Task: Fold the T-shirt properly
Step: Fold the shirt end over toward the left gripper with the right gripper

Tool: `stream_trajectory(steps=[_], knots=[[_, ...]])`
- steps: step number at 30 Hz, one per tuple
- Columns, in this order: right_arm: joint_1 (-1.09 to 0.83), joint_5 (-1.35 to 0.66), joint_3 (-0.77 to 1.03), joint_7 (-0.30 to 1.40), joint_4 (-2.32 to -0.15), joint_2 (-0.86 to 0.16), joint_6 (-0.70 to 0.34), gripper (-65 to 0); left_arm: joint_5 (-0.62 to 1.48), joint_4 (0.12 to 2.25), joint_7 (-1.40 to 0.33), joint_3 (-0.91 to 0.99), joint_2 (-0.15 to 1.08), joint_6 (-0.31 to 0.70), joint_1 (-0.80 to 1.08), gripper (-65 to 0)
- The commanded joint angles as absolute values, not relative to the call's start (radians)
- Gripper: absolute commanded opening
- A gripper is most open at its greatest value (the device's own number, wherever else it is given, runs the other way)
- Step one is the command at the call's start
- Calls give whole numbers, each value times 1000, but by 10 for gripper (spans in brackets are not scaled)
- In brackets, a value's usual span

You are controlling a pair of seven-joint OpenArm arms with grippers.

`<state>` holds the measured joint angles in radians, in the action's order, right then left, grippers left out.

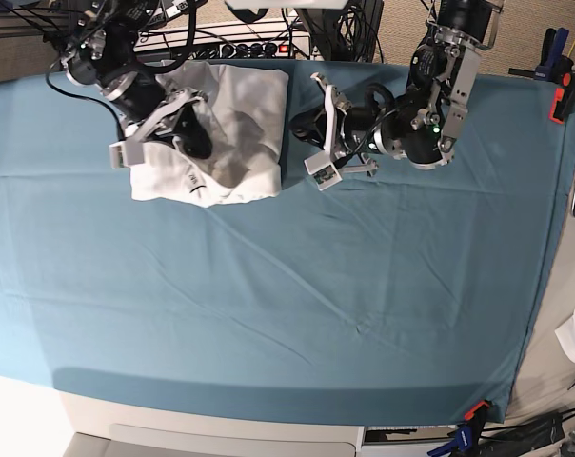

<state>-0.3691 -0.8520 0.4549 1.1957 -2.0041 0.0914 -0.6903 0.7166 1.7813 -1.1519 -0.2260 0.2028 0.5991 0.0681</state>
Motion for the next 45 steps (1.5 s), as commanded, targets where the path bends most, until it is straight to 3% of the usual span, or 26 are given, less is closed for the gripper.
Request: stream_trajectory(steps=[1, 2, 6, 8, 14, 19, 25, 30, 32, 34, 35, 45], knots=[[-363, -878, 434, 1168, -2022, 91, -698, -650, 738, 1800, -1136, -224, 202, 603, 56, -580], [-363, -870, 415, 1168, -2022, 91, -698, -646, 738, 1800, -1136, -224, 202, 603, 56, -580], [-363, -835, 355, 1159, -2022, 91, -698, -463, 738, 1800, -1137, -224, 202, 603, 56, -580], [-363, -817, 348, 1150, -2022, 91, -698, -418, 738, 1800, -1137, -224, 202, 603, 56, -580], [-363, -877, 375, 1161, -2035, 91, -698, -418, 737, 1800, -1137, -224, 202, 603, 70, -580], [-366, -979, 470, 1211, -2175, 90, -698, -418, 737, 1800, -1137, -224, 203, 603, 72, -580], [-388, -976, 649, 1212, -2356, 81, -698, -418, 738, 1800, -1136, -224, 202, 603, 72, -580], [-394, -957, 859, 1213, -2356, 38, -698, -423, 738, 1800, -1136, -224, 202, 603, 72, -580], [-404, -923, 916, 1213, -2356, 18, -697, -478, 738, 1800, -1136, -224, 202, 603, 72, -580], [-424, -895, 937, 1213, -2356, 7, -648, -626, 738, 1800, -1130, -224, 202, 603, 72, -580], [-436, -892, 937, 1213, -2356, 6, -640, -650, 738, 1800, -1126, -224, 202, 603, 72, -580], [-455, -896, 771, 1221, -2306, 9, -640, -650, 737, 1800, -1126, -224, 202, 603, 72, -580]])
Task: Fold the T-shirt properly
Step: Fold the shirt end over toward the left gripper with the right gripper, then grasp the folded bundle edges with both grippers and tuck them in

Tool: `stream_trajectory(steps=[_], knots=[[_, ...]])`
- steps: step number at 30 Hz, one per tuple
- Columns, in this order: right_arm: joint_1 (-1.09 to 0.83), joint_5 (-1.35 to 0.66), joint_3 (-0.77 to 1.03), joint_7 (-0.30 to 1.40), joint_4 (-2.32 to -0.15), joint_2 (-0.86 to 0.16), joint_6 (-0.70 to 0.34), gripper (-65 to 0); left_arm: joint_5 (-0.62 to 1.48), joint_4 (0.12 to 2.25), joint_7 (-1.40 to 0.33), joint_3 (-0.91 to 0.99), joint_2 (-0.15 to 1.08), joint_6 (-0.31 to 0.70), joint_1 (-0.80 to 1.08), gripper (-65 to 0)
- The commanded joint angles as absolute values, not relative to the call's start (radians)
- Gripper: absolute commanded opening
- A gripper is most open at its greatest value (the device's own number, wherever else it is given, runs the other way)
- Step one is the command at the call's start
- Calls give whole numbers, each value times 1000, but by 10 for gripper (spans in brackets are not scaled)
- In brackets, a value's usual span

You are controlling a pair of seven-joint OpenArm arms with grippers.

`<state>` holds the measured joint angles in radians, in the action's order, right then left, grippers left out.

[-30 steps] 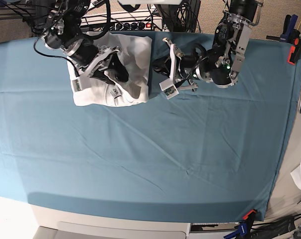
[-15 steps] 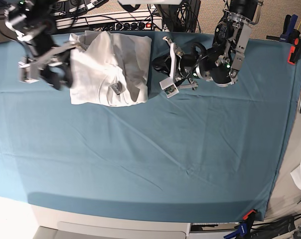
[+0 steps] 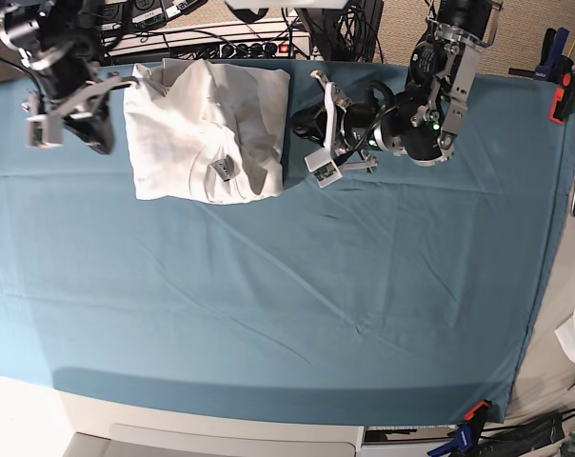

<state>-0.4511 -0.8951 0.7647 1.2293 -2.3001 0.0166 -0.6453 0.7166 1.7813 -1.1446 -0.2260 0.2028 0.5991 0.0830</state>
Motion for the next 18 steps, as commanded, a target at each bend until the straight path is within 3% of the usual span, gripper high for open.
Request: stream_trajectory(steps=[1, 5, 18], knots=[[-455, -896, 741, 1224, -2266, 9, -640, -650, 737, 1800, -1126, -224, 202, 603, 72, -580], [-455, -897, 649, 1254, -2178, 9, -640, -650, 737, 1800, -1126, -224, 202, 603, 72, -580], [-594, -900, 369, 1275, -2219, 9, -640, -650, 734, 1800, -1126, -224, 202, 603, 72, -580]])
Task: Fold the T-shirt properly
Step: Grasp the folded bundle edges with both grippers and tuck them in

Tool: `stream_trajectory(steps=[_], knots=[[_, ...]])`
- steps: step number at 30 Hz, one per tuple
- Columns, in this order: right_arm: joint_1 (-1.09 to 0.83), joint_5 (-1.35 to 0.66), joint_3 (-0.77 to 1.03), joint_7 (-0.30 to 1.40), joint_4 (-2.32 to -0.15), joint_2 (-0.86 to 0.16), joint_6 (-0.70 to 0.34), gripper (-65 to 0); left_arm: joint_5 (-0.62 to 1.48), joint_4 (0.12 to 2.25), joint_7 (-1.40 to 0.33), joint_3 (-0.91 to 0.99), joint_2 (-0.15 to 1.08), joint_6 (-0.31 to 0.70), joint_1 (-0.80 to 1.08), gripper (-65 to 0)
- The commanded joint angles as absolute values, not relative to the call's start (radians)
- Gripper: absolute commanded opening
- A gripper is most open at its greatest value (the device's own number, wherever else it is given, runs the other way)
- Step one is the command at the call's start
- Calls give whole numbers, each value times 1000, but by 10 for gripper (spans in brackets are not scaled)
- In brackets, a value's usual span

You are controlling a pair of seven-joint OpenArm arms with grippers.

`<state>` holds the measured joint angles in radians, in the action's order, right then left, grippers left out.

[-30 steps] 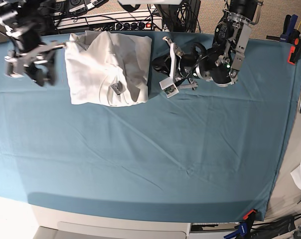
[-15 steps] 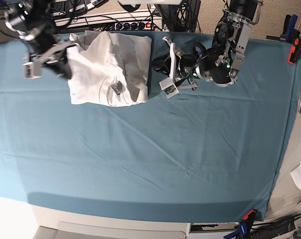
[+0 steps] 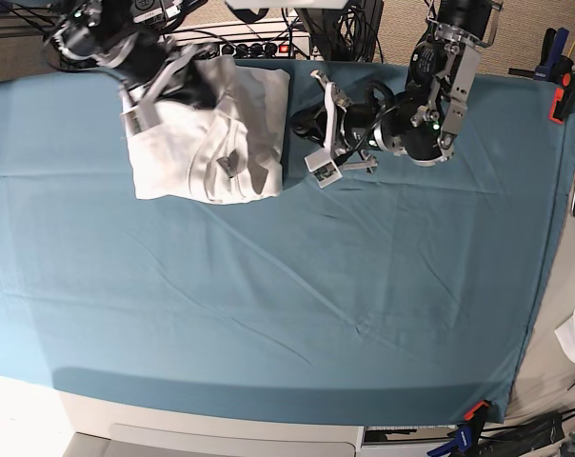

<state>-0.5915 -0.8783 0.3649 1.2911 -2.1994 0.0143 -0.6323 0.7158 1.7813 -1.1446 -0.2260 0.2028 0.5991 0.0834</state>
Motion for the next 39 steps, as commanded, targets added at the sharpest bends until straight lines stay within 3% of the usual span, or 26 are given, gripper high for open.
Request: stream_trajectory(steps=[1, 14, 22, 24, 27, 31, 35, 39], knots=[[-596, -901, 344, 1273, -2219, 8, -640, -650, 734, 1800, -1126, -224, 202, 603, 72, -580], [-529, -895, 149, 1225, -2225, 8, -698, -650, 733, 1800, -1115, -224, 202, 603, 72, -580], [-530, -803, 457, 1149, -2356, 9, -698, -650, 715, 1801, -1118, -188, 202, 575, 72, -581], [-529, -849, 533, 1155, -2356, 9, -698, -650, 772, 1806, -1119, -146, 202, 576, 72, -586], [-529, -848, 604, 1160, -2356, 8, -698, -650, 938, 1827, -1135, -69, 202, 612, 72, -650], [-529, -848, 650, 1156, -2356, 7, -698, -650, 1198, 1842, -1217, -30, 197, 698, 72, -650], [-511, -849, 649, 1141, -2346, 7, -698, -650, 1346, 1843, -1283, -69, 162, 698, 93, -650], [-445, -902, 649, 1158, -2200, 4, -698, -650, 1383, 1844, -1302, -188, 122, 698, 114, -650]])
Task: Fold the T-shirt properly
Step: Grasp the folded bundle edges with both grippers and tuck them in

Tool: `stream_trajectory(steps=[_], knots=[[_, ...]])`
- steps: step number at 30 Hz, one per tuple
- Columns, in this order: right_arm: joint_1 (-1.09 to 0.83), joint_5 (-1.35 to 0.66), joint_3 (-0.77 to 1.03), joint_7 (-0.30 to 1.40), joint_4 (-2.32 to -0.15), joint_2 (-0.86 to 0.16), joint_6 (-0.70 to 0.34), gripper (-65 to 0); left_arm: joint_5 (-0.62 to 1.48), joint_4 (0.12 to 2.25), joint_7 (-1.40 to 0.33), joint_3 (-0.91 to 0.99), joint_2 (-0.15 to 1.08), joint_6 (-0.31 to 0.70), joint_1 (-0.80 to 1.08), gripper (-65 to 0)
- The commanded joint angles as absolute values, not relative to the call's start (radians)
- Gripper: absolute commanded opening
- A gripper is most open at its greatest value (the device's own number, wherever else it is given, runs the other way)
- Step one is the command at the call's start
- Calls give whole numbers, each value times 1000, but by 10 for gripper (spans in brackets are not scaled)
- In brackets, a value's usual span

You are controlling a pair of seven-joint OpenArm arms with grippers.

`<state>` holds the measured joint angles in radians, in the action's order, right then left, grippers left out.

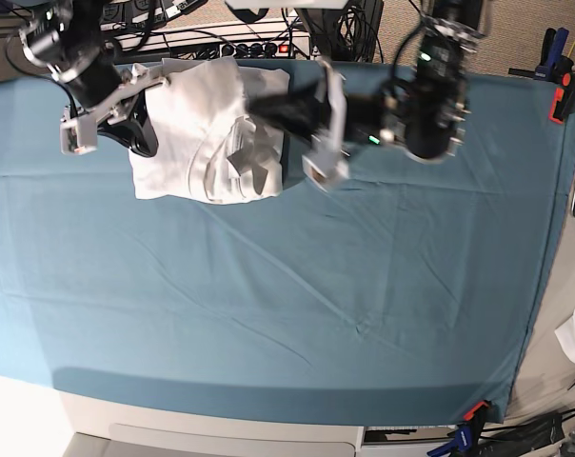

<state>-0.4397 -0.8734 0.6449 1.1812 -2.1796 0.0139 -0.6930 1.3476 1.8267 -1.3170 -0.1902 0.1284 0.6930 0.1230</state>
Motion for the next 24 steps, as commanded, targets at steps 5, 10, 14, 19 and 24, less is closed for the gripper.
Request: stream_trajectory(steps=[5, 10, 14, 19, 24], knots=[[-380, -955, 649, 1185, -2059, -17, -698, -650, 1246, 1844, -1243, -370, 60, 698, 117, -650], [-339, -1005, 649, 1213, -1991, -56, -698, -650, 987, 1844, -1115, -466, -11, 639, 116, -650], [-316, -1015, 649, 1215, -1988, -59, -698, -650, 798, 1844, -1045, -489, -32, 541, 117, -650], [-310, -1039, 649, 1217, -1988, -65, -698, -650, 640, 1844, -1011, -488, -33, 447, 117, -650], [-299, -1025, 649, 1213, -1988, -80, -698, -650, 524, 1837, -1008, -488, -22, 398, 131, -650]])
